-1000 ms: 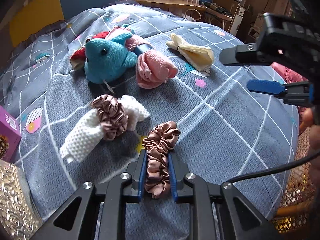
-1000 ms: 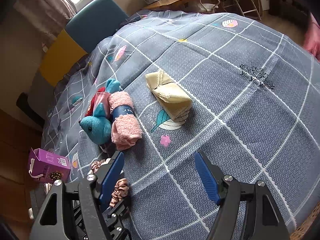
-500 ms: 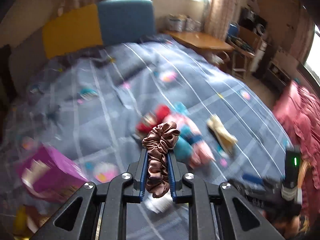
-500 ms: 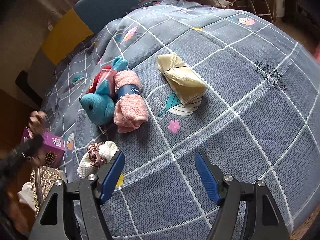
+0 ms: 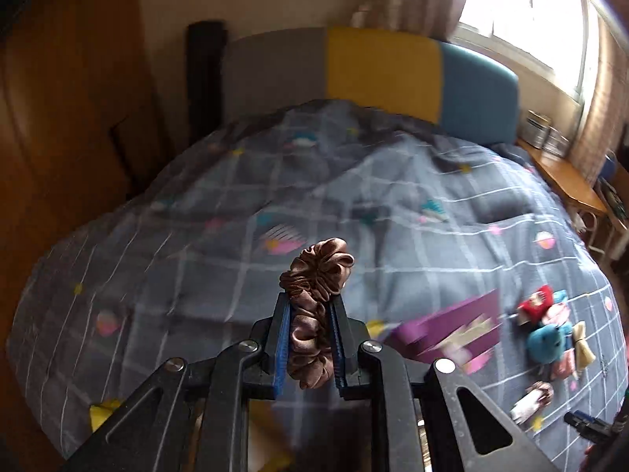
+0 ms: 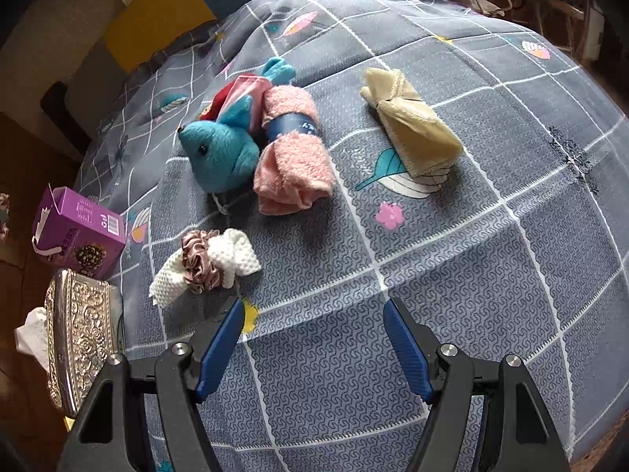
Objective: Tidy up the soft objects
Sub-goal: 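Carry brown scrunchie over gold tray with left tool while right tool grasps mesh scrunchie, then open left tool to drop brown scrunchie in tray while right tool lifts mesh scrunchie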
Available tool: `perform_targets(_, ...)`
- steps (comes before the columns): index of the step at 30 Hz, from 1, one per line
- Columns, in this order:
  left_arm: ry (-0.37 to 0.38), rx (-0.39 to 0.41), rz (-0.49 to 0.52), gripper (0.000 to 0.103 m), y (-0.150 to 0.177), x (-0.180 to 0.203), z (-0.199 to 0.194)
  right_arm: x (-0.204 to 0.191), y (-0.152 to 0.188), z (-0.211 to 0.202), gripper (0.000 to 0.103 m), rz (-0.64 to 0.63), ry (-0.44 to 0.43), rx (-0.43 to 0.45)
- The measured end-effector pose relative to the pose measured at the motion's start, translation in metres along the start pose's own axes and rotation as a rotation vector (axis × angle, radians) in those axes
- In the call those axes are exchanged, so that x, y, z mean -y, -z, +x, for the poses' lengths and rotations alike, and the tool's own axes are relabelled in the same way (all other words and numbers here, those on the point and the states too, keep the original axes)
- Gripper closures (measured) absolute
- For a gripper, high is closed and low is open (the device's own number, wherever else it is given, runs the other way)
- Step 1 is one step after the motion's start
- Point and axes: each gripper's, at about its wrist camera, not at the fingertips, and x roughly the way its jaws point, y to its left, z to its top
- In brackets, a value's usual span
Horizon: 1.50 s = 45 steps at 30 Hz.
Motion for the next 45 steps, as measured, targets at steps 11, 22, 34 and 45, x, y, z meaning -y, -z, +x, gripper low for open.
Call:
perform_targets(11, -0.049, -0.002, -0.218, 0.086, 0.142, -0.12, -0.039, -0.049, -0.008, 0.042, 0.029, 0.142, -0.128, -0.055)
perform_targets(22, -0.101, 0.008, -0.254, 0.085, 0.227, -0.134, -0.071, -0.092, -0.027, 0.069, 0.042, 0.105, 0.052, -0.003)
perform_targets(34, -0.145, -0.057, -0.314, 0.065, 0.268, -0.14, -0.065, -0.093, -0.03, 0.068, 0.065, -0.063, 0.131, 0.0)
perform_targets(45, -0.108, 0.015, -0.246, 0.064, 0.277, -0.13, -0.093, -0.139, -0.063, 0.04, 0.069, -0.227, 0.191, 0.06)
